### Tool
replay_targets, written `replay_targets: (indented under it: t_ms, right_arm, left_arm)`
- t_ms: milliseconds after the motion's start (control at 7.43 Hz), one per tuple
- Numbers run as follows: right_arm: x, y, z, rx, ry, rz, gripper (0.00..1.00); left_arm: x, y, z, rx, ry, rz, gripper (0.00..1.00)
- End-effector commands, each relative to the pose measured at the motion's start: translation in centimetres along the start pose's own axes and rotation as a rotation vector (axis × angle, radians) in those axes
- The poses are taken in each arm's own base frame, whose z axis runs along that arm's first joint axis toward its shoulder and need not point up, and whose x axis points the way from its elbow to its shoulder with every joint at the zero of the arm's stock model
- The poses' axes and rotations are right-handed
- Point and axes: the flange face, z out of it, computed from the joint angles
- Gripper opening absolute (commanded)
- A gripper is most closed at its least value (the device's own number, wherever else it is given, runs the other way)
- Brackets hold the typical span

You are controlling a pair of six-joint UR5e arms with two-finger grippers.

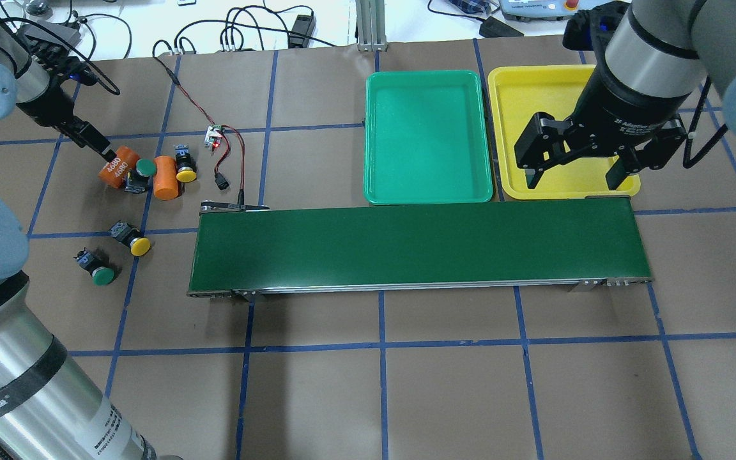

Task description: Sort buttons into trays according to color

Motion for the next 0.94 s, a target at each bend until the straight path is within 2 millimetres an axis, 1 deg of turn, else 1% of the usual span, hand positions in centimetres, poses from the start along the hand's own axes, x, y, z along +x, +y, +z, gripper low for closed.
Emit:
replay_targets:
  t_ms: [0, 135, 269, 404, 538, 673, 807]
  right_arm:
    - [-0.2, 0.2, 0.1, -0.002, -0.003, -0.003, 1.0]
    - [-0.2, 0.2, 0.1, -0.002, -0.003, -0.003, 1.0]
    - [-0.2, 0.3, 0.0, 0.0, -0.003, -0.005, 1.0]
    - [-0.2, 0.3, 0.0, 0.001, -0.003, -0.004, 1.0]
    - [-0.2, 0.3, 0.0, 0.002, 0.0, -0.007, 1.0]
    - [-0.2, 0.2, 0.1, 0.0, -0.002, -0.004, 1.0]
    - [-0.2, 0.2, 0.0, 0.001, -0.006, -0.004, 1.0]
  left_arm:
    - [0.1, 0.5, 2.5, -0.028, 0.035, -0.042, 1.0]
    - [0.2, 0.6, 3.2, -0.019, 0.023, -0.039, 1.0]
    - [-0.3, 0.5, 3.4, -0.002, -0.008, -0.039, 1.0]
    - [-0.8, 0.9, 3.8, 0.0, -0.006, -0.046, 1.0]
    - [-1.1, 0.9, 4.5, 0.0, -0.004, -0.048, 0.98]
    - [-1.2, 0.9, 4.7, -0.001, -0.002, -0.05, 0.83]
    - [-1.2, 0.9, 4.7, -0.001, -0.002, -0.047, 0.52]
